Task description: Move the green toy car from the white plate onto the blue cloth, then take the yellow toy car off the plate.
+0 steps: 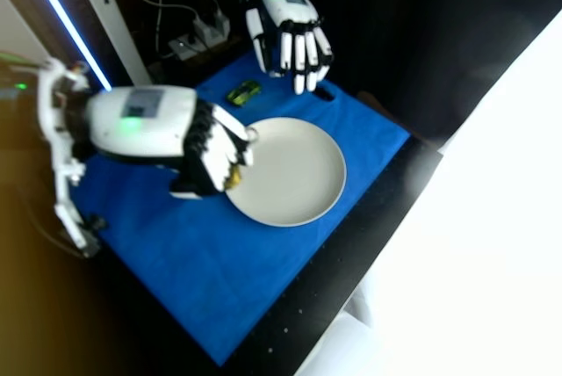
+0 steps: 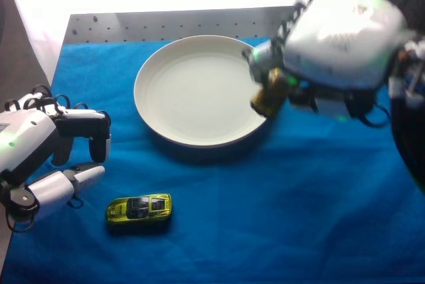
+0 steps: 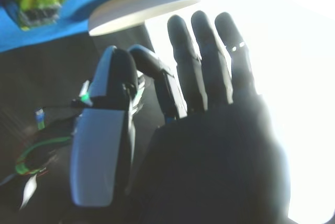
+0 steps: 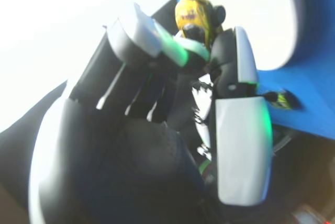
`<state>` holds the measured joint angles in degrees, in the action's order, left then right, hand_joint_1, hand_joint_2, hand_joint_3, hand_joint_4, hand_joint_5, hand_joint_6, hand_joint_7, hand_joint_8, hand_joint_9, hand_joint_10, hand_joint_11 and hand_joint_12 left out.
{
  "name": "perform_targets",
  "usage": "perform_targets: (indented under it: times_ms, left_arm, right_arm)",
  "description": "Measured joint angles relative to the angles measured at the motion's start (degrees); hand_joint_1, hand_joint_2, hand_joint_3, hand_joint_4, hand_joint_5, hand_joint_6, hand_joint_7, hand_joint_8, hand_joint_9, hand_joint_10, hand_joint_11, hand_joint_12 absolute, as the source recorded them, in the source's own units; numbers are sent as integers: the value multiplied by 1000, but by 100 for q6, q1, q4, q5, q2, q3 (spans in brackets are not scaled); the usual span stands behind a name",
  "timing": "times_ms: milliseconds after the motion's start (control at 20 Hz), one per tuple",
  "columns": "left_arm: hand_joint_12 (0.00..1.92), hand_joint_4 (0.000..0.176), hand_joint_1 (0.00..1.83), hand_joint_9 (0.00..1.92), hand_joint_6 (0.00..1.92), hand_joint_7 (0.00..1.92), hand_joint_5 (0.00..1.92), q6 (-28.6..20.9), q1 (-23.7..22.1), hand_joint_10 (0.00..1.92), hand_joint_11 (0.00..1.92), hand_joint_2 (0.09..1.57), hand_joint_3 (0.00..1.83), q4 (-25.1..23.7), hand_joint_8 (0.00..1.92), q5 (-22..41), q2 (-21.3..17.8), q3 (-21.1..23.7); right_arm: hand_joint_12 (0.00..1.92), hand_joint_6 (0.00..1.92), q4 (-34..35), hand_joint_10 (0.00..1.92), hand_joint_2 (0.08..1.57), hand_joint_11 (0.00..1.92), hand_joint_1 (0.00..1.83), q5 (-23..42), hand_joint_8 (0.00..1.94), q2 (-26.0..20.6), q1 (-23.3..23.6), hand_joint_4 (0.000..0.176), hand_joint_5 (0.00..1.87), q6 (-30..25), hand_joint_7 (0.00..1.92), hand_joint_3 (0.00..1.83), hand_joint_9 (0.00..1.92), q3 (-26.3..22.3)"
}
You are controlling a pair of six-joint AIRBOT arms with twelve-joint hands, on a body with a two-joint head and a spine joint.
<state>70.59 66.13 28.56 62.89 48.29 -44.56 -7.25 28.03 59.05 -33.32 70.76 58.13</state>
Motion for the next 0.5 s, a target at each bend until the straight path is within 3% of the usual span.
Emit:
perform_targets:
  times_ms: [50, 150, 200, 250, 300, 350, 400, 450, 500]
  left_arm:
    - [1259, 176, 811, 348, 1525, 678, 607, 0, 20, 478, 0, 1310, 3, -4, 5, 7, -13, 11]
    - [1106, 176, 796, 326, 1546, 655, 592, -4, 20, 407, 0, 1321, 0, 7, 0, 44, -48, 17]
    - [1111, 176, 792, 324, 1552, 638, 587, -4, 46, 390, 0, 1323, 0, 2, 0, 76, -61, 17]
    - [1174, 176, 809, 351, 1527, 649, 606, -2, 57, 399, 0, 1313, 0, 20, 6, 79, -59, 17]
    - [1174, 176, 815, 358, 1517, 654, 613, -4, 61, 401, 0, 1308, 0, 15, 8, 70, -59, 22]
    - [1247, 176, 821, 380, 1508, 673, 619, -4, 61, 419, 0, 1304, 0, 7, 15, 72, -59, 22]
    - [1261, 176, 822, 379, 1506, 672, 621, -7, 61, 421, 0, 1302, 0, 0, 15, 79, -59, 24]
    - [1281, 176, 824, 378, 1502, 676, 624, -4, 61, 421, 0, 1301, 0, 15, 16, 76, -59, 22]
    - [1311, 176, 817, 381, 1512, 674, 616, -4, 61, 432, 0, 1304, 1, 17, 14, 76, -59, 22]
  right_arm:
    - [1493, 718, -48, 1167, 1077, 1192, 1312, 39, 973, -98, -92, 0, 1005, 0, 1127, 0, 1271, -114]
    - [1466, 893, -92, 1049, 1080, 1160, 1290, 87, 918, -299, -328, 0, 952, 0, 1157, 2, 1260, -319]
    - [1691, 982, -96, 1349, 1156, 1143, 1260, 76, 1291, -372, -448, 0, 841, 0, 979, 10, 1208, -393]
    - [1688, 708, -85, 1419, 1129, 1100, 1268, 61, 1323, -413, -566, 0, 1011, 2, 967, 0, 1153, -463]
    - [1654, 555, -85, 1402, 1099, 1112, 1280, 57, 1238, -439, -688, 0, 1107, 0, 1020, 0, 1173, -540]
    - [1716, 488, -90, 1458, 1099, 1084, 1284, 74, 1287, -439, -793, 0, 1123, -4, 994, 0, 1143, -599]
    - [1737, 506, -111, 1483, 1112, 993, 1366, 92, 1122, -426, -898, 0, 1082, -59, 985, 0, 899, -643]
    - [1619, 630, -118, 1314, 1076, 853, 1393, 94, 854, -365, -1023, 0, 1088, -212, 1096, 0, 946, -654]
    - [1535, 686, -125, 1223, 1062, 878, 1399, 90, 780, -321, -1104, 0, 1063, -306, 1122, 0, 1002, -654]
